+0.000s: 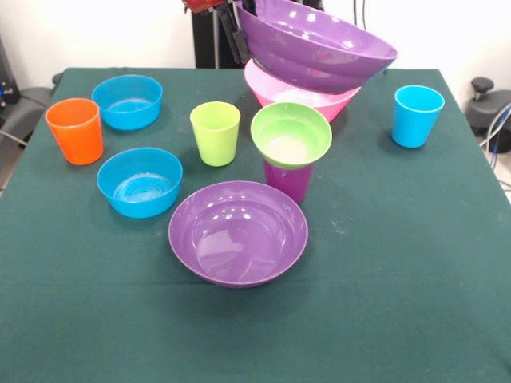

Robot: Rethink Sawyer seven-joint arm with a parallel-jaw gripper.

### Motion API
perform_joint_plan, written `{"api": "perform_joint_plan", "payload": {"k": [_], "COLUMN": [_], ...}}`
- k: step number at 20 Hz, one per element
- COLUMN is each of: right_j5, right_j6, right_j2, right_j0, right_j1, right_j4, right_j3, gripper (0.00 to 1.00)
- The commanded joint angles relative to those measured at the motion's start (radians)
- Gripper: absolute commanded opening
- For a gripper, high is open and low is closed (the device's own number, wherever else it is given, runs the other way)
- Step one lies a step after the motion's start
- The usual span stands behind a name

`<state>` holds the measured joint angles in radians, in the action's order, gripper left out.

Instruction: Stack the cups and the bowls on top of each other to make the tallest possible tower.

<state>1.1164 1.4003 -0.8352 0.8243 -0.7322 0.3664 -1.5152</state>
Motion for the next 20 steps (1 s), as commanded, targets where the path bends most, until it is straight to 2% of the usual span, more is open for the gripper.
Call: {"api": "perform_joint_plan", "payload": {"k": [1, 16, 20], "right_j5": [0.016, -0.030, -0.032], "right_j6": [-0.167, -0.100, -0.114], "right_j2": [-0.018, -0.013, -0.021], "right_j0": [-0.006, -0.023, -0.009], "right_j1": [0.059, 0.040, 0.036], "right_j4": [0.023, 0.018, 0.013], "right_j3": [-0.053, -0.090, -0.101], "gripper": [0.00, 0.00, 0.00]}}
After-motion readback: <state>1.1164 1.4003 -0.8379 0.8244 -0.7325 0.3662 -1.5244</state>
